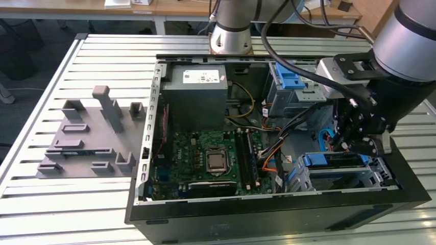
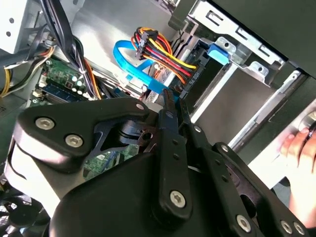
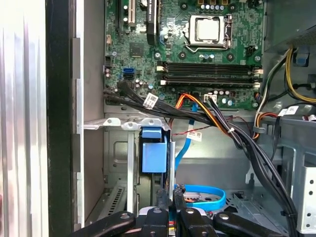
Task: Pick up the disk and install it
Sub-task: 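Insert the second disk wire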
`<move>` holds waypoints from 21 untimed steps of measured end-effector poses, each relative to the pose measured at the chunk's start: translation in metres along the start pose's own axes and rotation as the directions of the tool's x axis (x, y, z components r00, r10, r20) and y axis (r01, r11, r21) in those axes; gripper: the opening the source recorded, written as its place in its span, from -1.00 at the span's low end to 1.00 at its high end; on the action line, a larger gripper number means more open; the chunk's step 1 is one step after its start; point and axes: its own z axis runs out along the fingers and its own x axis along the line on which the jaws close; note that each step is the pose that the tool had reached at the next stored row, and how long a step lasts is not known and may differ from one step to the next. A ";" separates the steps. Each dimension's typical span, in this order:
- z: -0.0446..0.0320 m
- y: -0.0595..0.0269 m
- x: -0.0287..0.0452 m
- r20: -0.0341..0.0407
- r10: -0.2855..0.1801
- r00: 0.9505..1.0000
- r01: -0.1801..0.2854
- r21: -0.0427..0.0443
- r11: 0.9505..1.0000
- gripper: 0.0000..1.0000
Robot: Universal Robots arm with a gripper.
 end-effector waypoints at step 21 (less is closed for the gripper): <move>0.0071 0.0020 0.0098 0.023 -0.004 1.000 0.004 0.005 1.000 -0.68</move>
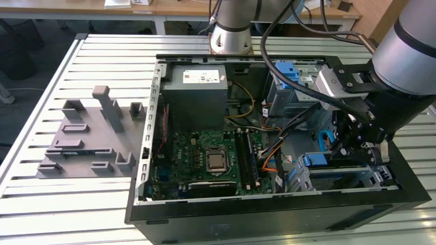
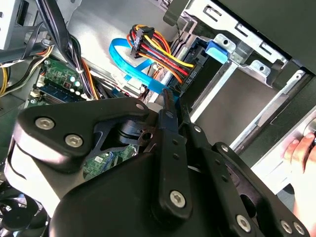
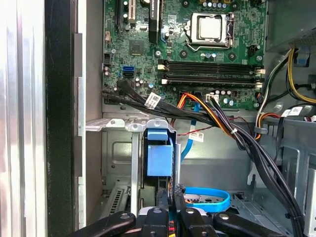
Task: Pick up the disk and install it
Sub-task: 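Insert the second disk wire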
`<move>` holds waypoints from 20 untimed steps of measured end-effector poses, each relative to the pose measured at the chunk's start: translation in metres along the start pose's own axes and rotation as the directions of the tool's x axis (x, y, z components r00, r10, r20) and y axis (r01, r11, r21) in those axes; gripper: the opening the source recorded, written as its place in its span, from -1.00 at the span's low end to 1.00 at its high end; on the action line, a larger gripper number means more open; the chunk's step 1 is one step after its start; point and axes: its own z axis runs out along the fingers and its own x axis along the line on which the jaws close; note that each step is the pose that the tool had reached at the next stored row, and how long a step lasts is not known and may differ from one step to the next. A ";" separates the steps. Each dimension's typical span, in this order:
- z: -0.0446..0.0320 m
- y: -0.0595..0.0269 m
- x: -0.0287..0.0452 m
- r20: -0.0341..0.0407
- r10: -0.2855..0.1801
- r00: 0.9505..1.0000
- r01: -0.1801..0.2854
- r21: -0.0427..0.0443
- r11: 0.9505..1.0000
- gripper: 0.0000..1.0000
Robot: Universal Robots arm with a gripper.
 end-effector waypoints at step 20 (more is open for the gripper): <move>0.0003 0.0000 0.0016 0.000 0.000 1.000 0.000 0.000 1.000 -0.68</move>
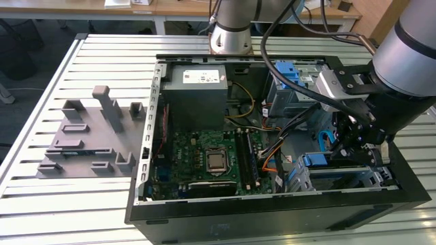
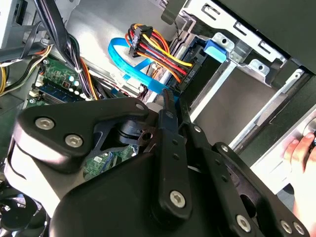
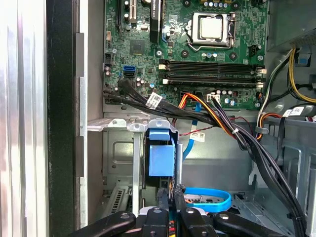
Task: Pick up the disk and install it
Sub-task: 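Insert the second disk wire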
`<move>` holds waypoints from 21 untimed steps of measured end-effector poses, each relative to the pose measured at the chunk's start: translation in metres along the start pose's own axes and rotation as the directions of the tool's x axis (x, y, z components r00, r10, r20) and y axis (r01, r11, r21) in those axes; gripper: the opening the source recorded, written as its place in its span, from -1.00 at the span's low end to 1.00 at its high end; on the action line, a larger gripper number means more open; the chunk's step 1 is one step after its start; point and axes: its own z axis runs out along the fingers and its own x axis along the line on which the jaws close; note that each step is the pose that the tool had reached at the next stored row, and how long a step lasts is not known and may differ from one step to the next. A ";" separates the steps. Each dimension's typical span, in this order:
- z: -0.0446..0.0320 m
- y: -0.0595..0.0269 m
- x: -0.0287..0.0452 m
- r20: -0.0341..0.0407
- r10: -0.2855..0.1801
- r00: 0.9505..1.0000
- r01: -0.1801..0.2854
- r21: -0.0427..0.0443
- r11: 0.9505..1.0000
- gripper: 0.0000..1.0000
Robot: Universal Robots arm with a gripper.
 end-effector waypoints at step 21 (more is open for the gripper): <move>-0.0016 -0.0002 0.0008 0.005 0.000 1.000 0.000 0.000 1.000 -0.53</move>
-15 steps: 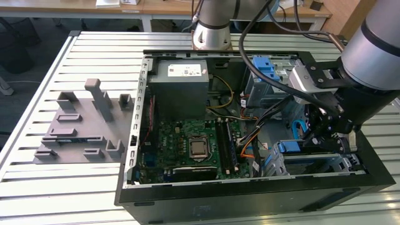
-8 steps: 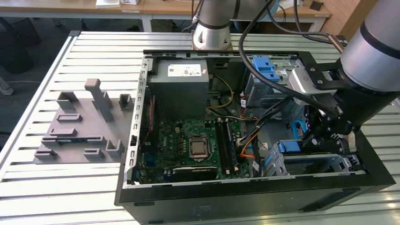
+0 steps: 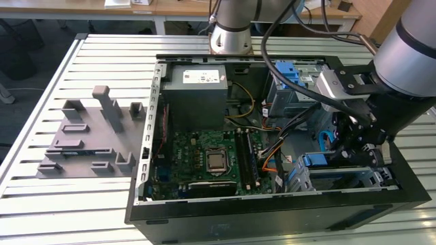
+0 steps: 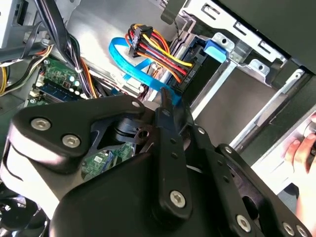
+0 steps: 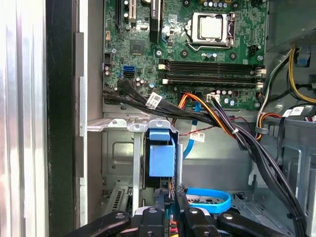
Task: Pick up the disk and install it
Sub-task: 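Insert the second disk wire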
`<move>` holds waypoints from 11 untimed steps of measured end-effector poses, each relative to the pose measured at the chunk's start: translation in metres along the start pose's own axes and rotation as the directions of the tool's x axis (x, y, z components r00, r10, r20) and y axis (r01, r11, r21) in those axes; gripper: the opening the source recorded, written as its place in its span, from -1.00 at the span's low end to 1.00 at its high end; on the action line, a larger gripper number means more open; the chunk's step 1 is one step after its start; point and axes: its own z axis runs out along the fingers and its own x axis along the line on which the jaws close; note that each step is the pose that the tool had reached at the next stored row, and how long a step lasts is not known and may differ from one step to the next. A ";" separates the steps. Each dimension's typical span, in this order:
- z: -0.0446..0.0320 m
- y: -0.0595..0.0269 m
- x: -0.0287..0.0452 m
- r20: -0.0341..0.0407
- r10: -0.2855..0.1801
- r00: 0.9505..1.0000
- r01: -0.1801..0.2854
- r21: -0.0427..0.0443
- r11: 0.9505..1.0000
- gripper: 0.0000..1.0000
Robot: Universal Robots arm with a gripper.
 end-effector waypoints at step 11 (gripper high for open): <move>-0.0062 -0.0004 -0.0003 0.001 0.000 1.000 0.000 0.000 1.000 -0.79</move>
